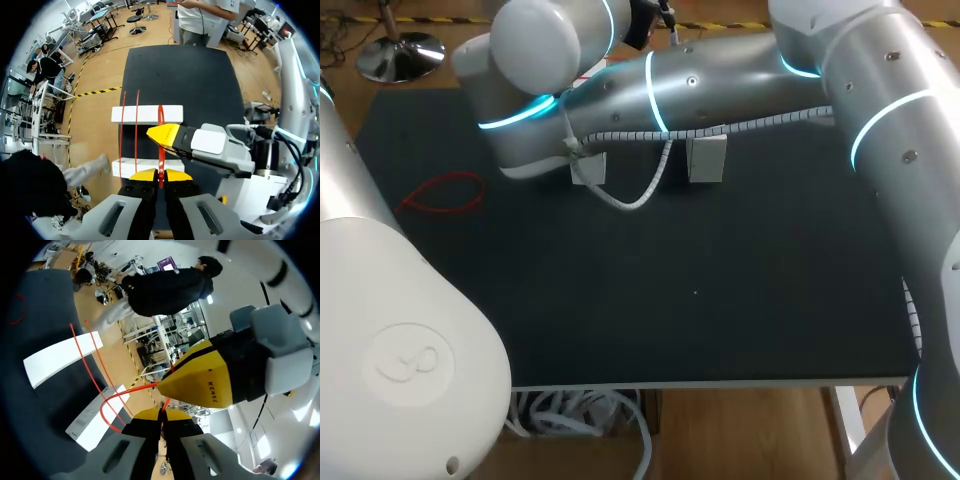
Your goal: Grab the tape and strap the tape.
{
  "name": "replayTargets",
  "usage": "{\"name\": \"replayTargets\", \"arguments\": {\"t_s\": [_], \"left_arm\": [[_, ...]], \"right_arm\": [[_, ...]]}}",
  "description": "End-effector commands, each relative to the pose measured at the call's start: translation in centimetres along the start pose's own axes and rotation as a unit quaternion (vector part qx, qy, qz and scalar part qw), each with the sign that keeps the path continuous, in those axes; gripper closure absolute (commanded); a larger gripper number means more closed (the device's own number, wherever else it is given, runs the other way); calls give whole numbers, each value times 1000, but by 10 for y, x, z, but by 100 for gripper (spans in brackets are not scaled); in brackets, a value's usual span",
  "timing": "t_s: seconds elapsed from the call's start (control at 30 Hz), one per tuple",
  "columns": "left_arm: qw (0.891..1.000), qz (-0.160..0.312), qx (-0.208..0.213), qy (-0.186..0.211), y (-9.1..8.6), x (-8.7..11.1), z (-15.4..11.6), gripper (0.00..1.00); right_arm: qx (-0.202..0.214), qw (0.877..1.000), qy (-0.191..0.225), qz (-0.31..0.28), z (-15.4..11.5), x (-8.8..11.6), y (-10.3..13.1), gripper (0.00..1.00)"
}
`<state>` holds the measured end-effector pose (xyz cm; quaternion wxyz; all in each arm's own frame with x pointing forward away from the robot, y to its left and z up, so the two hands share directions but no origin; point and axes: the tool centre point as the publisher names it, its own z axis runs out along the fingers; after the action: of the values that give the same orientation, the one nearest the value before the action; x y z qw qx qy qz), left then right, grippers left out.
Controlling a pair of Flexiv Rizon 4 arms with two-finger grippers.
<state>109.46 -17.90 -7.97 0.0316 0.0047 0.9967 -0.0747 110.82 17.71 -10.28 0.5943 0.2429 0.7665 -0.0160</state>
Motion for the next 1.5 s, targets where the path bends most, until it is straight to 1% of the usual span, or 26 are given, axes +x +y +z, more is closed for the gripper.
{"name": "replayTargets", "arguments": {"t_s": [0.03, 1.5], "left_arm": [[1000, -1, -1, 0, -1, 0, -1, 100], [1000, -1, -1, 0, -1, 0, -1, 100]], "right_arm": [[-1, 1000, 5, -2, -2, -2, 2, 100], [-26, 999, 20, 15, -8, -3, 20, 100]]}}
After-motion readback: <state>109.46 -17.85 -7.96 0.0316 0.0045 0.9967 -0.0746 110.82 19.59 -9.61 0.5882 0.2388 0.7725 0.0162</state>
